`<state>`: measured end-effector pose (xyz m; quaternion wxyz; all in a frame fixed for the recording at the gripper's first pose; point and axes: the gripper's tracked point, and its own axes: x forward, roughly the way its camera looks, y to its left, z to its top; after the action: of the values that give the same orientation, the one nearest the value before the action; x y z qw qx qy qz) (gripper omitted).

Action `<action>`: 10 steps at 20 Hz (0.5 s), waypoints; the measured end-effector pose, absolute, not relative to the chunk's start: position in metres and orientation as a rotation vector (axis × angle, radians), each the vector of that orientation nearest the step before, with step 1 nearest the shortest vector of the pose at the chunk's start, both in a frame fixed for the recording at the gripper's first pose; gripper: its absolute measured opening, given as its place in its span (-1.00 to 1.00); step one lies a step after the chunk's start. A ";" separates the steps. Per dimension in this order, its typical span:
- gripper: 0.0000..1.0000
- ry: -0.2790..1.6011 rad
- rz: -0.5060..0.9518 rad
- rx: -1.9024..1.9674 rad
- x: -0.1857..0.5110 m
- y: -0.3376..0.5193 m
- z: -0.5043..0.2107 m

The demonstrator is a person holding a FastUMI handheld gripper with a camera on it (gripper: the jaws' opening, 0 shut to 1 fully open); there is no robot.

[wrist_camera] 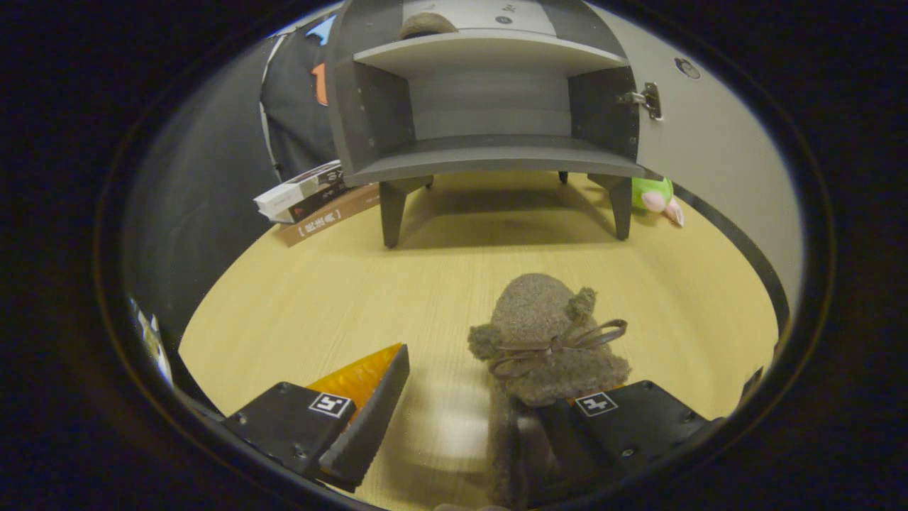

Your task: Open the shoe cabinet door, grab the shoes and put them into the shoe cabinet, then close the shoe cabinet door.

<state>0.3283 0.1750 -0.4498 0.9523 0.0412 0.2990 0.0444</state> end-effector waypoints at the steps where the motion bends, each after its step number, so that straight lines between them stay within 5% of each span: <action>1: 0.98 0.604 0.083 0.090 0.331 0.176 -0.449; 3: 0.86 0.614 0.064 0.078 0.332 0.171 -0.452; 10: -0.33 0.645 0.001 0.028 0.335 0.150 -0.455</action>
<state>0.3354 0.1504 -0.4550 0.9484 0.0136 0.3167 0.0006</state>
